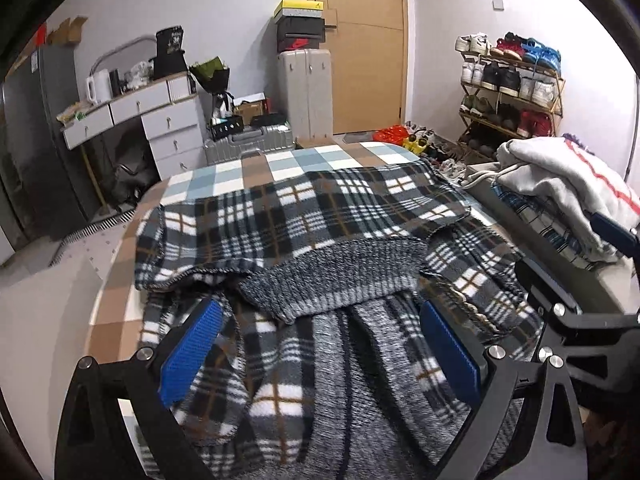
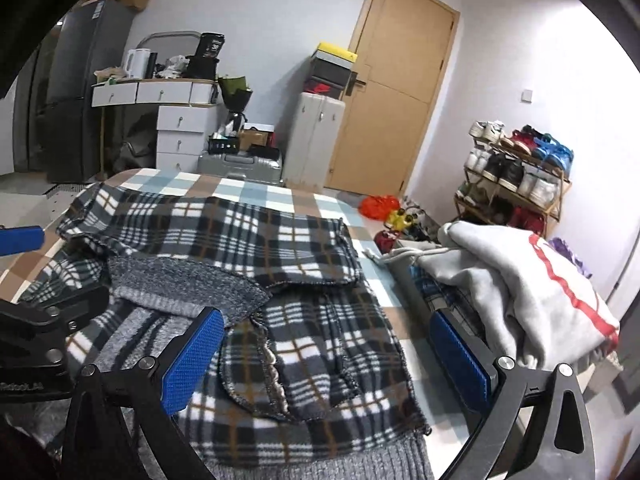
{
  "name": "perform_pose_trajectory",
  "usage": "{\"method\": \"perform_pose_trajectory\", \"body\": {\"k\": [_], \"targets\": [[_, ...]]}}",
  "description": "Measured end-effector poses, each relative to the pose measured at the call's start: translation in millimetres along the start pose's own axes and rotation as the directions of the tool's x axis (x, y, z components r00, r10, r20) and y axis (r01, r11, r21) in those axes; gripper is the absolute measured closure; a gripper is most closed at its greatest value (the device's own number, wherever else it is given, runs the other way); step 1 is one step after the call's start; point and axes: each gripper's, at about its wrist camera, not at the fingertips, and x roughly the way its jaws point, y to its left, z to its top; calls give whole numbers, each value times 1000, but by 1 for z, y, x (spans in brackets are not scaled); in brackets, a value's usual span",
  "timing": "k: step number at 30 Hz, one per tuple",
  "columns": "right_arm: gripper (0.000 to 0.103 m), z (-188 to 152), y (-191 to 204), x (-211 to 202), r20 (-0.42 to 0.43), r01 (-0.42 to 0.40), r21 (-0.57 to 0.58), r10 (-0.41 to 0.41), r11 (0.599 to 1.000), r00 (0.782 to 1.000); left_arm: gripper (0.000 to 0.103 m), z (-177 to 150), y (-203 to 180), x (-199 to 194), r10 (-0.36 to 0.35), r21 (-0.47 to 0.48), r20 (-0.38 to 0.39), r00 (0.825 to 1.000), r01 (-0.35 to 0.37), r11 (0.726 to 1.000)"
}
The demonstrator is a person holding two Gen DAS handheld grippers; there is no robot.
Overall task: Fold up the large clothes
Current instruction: 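Release the collar with both grippers and pull them back from the shirt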
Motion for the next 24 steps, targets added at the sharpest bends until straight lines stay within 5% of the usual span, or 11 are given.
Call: {"method": "perform_pose_trajectory", "body": {"k": [19,24], "targets": [[0,-3,-8,-1,9,-84,25,83,996,996,6,0,21,-8,17,-135,-12,1000,-19,991],[0,-7,-22,12,-21,-183,74,185,980,982,6,-4,35,-16,130,-139,-54,990,-136,981]]}}
